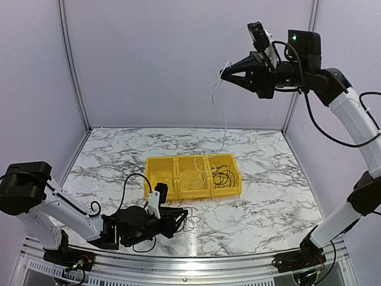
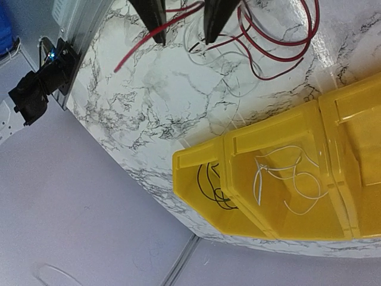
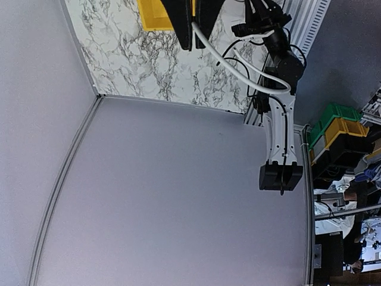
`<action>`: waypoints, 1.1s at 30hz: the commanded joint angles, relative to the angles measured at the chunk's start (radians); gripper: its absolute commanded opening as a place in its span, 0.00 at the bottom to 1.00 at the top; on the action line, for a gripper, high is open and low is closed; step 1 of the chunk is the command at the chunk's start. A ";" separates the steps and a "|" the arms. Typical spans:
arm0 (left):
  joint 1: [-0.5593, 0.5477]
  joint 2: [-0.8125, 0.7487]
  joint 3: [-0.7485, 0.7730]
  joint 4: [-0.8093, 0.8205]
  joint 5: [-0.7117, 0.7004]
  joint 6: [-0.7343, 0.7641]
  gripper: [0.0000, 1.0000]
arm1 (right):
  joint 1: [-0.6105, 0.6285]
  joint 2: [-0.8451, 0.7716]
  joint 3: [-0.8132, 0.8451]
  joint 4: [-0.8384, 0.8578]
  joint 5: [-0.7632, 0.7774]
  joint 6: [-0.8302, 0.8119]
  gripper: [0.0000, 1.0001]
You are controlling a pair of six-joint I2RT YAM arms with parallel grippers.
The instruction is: Untangle the cables
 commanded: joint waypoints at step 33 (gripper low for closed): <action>-0.011 -0.219 -0.208 -0.069 -0.107 -0.083 0.39 | -0.020 0.447 -0.284 0.212 0.292 -0.100 0.00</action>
